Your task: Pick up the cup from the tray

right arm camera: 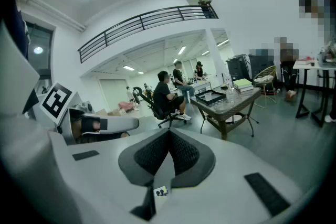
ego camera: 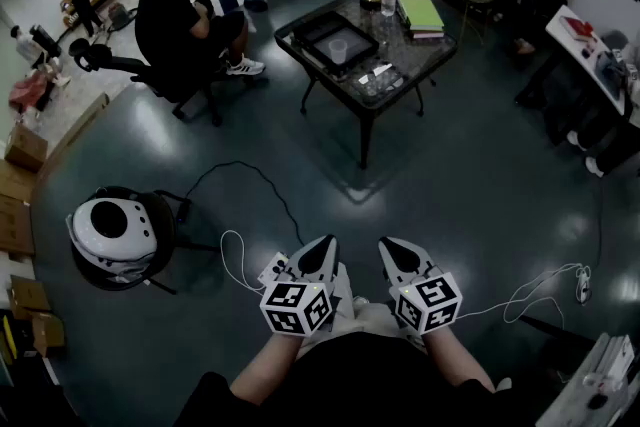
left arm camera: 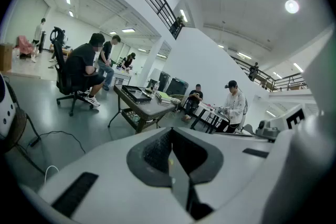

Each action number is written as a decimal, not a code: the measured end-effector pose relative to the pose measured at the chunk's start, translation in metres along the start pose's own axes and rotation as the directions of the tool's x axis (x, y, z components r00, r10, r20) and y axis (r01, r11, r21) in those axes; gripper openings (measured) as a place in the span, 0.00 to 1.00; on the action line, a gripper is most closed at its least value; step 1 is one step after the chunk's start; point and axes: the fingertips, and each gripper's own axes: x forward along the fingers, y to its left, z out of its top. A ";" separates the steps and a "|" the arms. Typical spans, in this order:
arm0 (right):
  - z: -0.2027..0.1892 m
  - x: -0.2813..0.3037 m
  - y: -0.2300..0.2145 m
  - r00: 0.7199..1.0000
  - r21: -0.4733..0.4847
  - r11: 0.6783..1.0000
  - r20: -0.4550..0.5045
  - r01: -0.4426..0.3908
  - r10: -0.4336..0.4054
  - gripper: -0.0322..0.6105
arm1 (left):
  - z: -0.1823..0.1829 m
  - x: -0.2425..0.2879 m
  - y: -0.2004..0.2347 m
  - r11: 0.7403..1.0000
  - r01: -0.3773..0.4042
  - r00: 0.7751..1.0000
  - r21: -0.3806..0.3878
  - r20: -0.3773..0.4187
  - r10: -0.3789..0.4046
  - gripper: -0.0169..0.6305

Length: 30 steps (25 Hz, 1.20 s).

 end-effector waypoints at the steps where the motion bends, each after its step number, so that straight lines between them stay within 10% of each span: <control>1: 0.000 -0.003 0.004 1.000 -0.010 1.000 0.001 0.000 0.000 0.07 | -0.001 -0.004 -0.002 1.000 -0.002 1.000 0.002 -0.001 0.002 0.04; 30: -0.009 -0.018 0.038 0.999 -0.009 0.999 0.013 -0.048 0.048 0.07 | -0.013 -0.041 0.000 0.998 -0.059 0.998 0.005 -0.032 0.059 0.04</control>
